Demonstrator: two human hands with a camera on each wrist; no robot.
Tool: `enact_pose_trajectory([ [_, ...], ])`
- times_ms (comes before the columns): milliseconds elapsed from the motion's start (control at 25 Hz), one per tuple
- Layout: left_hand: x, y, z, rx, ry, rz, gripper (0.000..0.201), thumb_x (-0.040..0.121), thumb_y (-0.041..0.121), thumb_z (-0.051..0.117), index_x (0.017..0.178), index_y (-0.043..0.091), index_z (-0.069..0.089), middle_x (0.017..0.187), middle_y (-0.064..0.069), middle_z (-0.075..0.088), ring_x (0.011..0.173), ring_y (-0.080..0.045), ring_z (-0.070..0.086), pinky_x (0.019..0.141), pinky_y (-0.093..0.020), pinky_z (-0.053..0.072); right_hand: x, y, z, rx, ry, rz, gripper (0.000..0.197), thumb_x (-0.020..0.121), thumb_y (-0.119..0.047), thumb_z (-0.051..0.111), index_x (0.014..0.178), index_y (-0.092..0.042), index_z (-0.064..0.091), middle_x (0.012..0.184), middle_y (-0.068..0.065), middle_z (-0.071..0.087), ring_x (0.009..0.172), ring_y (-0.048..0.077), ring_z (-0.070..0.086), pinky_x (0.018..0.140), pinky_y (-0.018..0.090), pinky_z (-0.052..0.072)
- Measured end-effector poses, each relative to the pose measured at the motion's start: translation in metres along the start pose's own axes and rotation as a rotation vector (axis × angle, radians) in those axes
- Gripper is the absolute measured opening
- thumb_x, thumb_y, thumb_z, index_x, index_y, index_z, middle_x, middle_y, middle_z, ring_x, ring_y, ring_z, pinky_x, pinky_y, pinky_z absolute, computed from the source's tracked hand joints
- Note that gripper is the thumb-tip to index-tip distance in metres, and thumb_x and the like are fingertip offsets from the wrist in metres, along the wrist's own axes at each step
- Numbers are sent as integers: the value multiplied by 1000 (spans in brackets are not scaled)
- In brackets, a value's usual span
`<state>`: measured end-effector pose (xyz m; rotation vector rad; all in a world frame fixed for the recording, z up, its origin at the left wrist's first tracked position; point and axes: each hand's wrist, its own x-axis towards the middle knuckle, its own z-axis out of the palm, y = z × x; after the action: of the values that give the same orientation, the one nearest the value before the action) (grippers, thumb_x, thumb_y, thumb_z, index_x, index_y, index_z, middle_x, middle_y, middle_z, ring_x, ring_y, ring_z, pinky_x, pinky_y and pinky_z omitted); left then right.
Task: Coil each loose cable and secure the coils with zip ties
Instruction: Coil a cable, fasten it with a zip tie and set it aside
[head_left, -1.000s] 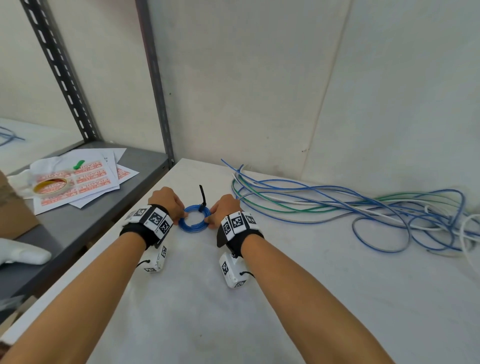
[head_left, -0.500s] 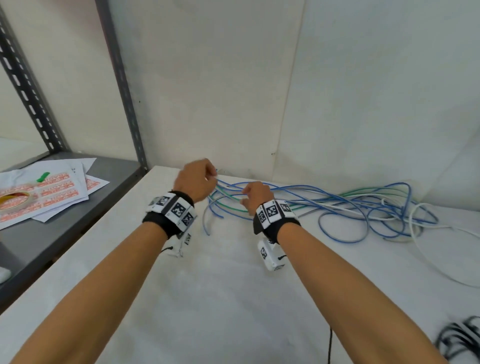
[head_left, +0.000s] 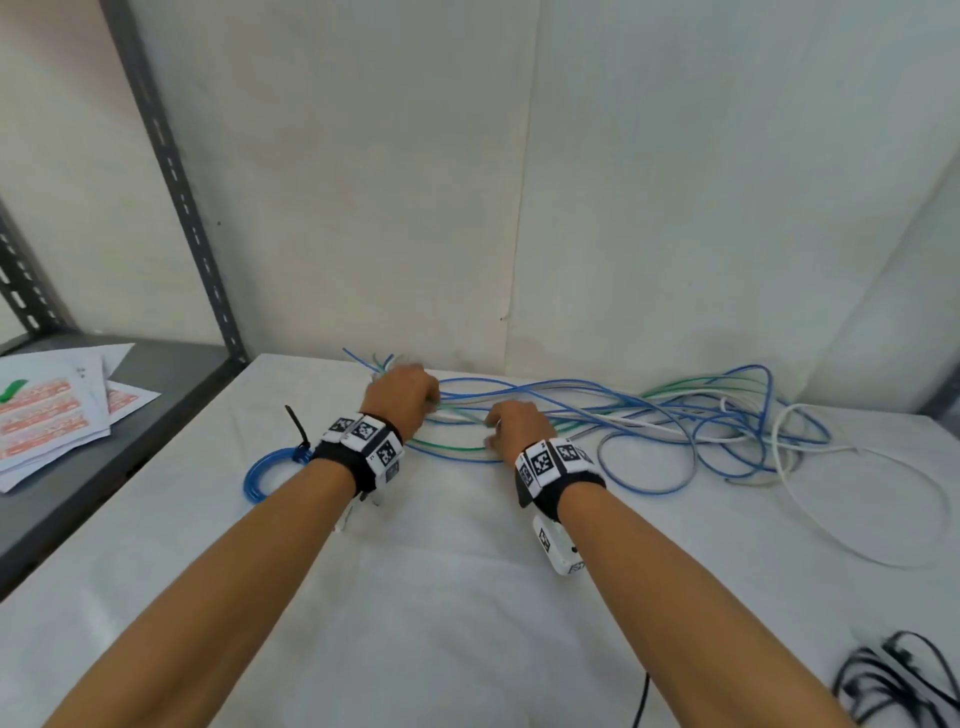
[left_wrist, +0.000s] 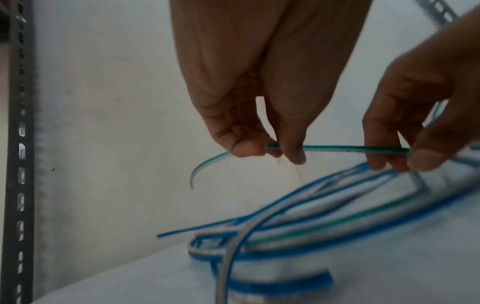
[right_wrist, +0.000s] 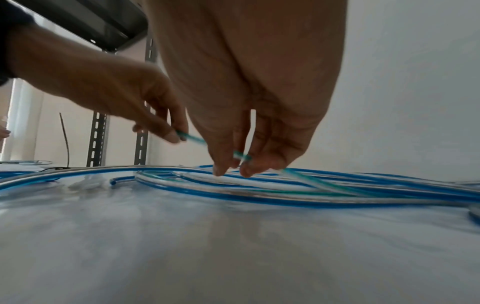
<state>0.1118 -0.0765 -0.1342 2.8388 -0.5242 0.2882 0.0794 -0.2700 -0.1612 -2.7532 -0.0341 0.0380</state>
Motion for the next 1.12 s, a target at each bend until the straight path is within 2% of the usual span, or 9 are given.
enact_pose_trajectory([
  [120, 0, 4, -35, -275, 181, 92, 6, 91, 25, 72, 92, 20, 77, 89, -1, 72, 81, -21, 66, 76, -32, 50, -8, 14, -18, 34, 179, 61, 16, 96, -19, 60, 110, -14, 68, 116, 14, 67, 108, 35, 63, 85, 37, 49],
  [240, 0, 16, -70, -546, 360, 73, 7, 92, 25, 71, 90, 19, 74, 70, 7, 70, 52, -5, 58, 59, -21, 49, -16, 43, -37, 35, 265, 139, 20, 100, -18, 49, 101, -8, 66, 106, 18, 68, 99, 38, 65, 77, 39, 49],
  [440, 0, 46, -94, -967, 505, 6, 11, 96, 18, 67, 95, 8, 68, 69, -4, 66, 48, -9, 55, 50, -24, 53, -42, 92, -67, 75, 275, 275, 21, 101, -14, 50, 109, 0, 63, 112, 23, 66, 103, 41, 63, 76, 37, 46],
  [560, -1, 61, -88, -1020, 447, 24, 10, 97, 17, 66, 95, 6, 66, 70, -6, 66, 49, -12, 56, 51, -28, 55, -55, 97, -87, 251, 479, 352, 20, 102, -7, 47, 117, 3, 54, 105, 23, 59, 95, 37, 61, 77, 40, 46],
  [680, -8, 78, -72, -1037, 344, 44, 8, 97, 14, 66, 95, 7, 68, 72, -8, 66, 54, -14, 59, 56, -30, 58, -54, 92, -113, 441, 688, 330, 20, 101, -7, 45, 120, -2, 49, 102, 13, 56, 92, 27, 56, 86, 43, 51],
  [800, -13, 96, -59, -1061, 249, 73, 14, 99, 15, 62, 103, 6, 72, 74, -9, 66, 58, -17, 62, 60, -31, 60, -53, 87, -132, 646, 884, 202, 16, 103, -13, 40, 113, -9, 53, 89, 8, 69, 82, 33, 66, 80, 47, 55],
  [880, -13, 107, -54, -1029, 187, 98, 19, 101, 17, 59, 106, 6, 74, 75, -9, 67, 59, -18, 62, 61, -32, 60, -56, 84, -143, 655, 962, 106, 22, 102, -7, 37, 111, -10, 57, 75, 0, 69, 75, 29, 64, 76, 37, 52],
  [1000, -13, 128, -48, -1020, 101, 135, 20, 101, 19, 59, 111, 9, 73, 76, -9, 67, 55, -13, 61, 58, -29, 56, -63, 71, -157, 660, 878, -30, 23, 104, -12, 39, 110, -13, 61, 70, -6, 70, 67, 17, 62, 69, 29, 49],
  [1120, -11, 159, -42, -1112, -15, 171, 34, 96, 18, 67, 130, 17, 61, 73, -10, 66, 55, -13, 61, 58, -30, 57, -71, 54, -169, 883, 631, -133, 15, 104, -11, 46, 103, -8, 61, 76, 4, 73, 55, 15, 54, 56, 25, 45],
])
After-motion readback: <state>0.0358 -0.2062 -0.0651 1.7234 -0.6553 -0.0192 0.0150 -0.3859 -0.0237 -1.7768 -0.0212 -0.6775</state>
